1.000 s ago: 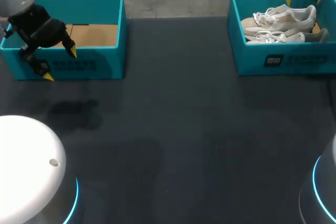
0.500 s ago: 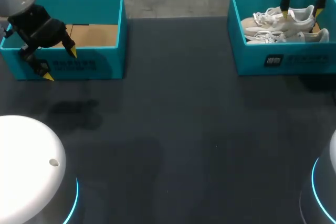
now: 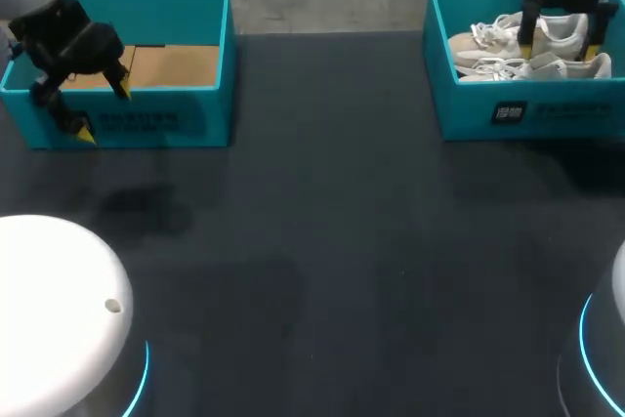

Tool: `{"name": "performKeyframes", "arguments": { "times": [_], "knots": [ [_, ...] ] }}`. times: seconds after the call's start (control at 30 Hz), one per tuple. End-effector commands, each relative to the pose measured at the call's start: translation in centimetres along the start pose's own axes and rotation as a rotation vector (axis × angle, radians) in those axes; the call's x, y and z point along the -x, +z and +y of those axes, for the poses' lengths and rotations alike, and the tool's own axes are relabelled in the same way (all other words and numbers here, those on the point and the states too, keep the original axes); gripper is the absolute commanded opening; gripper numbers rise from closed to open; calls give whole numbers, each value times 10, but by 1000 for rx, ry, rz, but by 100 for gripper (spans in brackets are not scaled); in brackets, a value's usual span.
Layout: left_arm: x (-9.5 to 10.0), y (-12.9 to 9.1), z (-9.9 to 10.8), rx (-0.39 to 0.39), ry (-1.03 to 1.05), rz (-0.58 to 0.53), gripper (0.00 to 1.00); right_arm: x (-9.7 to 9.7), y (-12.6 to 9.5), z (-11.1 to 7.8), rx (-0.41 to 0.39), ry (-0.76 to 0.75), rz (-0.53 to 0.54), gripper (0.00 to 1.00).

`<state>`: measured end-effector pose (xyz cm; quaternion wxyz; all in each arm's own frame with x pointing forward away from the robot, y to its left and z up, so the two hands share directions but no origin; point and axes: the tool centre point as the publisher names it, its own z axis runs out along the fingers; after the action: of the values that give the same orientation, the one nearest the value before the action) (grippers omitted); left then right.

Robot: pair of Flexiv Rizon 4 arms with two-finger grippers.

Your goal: Take the shoe out of the shoebox, open the shoe tongue, remove and reinsert the insole, then place the shoe into the shoebox

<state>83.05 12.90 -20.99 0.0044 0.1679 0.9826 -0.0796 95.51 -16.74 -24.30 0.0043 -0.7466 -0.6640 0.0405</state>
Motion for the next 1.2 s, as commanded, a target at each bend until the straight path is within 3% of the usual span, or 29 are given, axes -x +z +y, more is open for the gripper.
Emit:
{"name": "performKeyframes", "arguments": {
  "times": [0.03,0.17,0.43,0.47,0.5,0.9,1.0,1.2],
  "knots": [
    [-2,-25,3,152,-326,-30,100,2,5,-19,72,20,15,100],
    [0,-39,21,213,-573,-70,100,-2,7,-30,71,42,21,100],
    [-3,-61,67,153,-969,-52,100,-2,15,-45,59,93,42,100],
    [-4,-63,71,158,-1023,-80,100,-2,15,-45,59,93,42,100],
    [-6,-68,80,192,-1096,-194,100,-2,15,-45,59,93,42,100],
    [-6,-68,80,192,-1096,-194,100,-2,15,-45,59,93,42,100],
    [-4,-63,84,235,-1262,-177,100,-2,15,-45,59,93,42,100],
    [-2,-58,107,193,-1553,-99,100,-2,15,-45,59,93,42,100]
  ]
}}
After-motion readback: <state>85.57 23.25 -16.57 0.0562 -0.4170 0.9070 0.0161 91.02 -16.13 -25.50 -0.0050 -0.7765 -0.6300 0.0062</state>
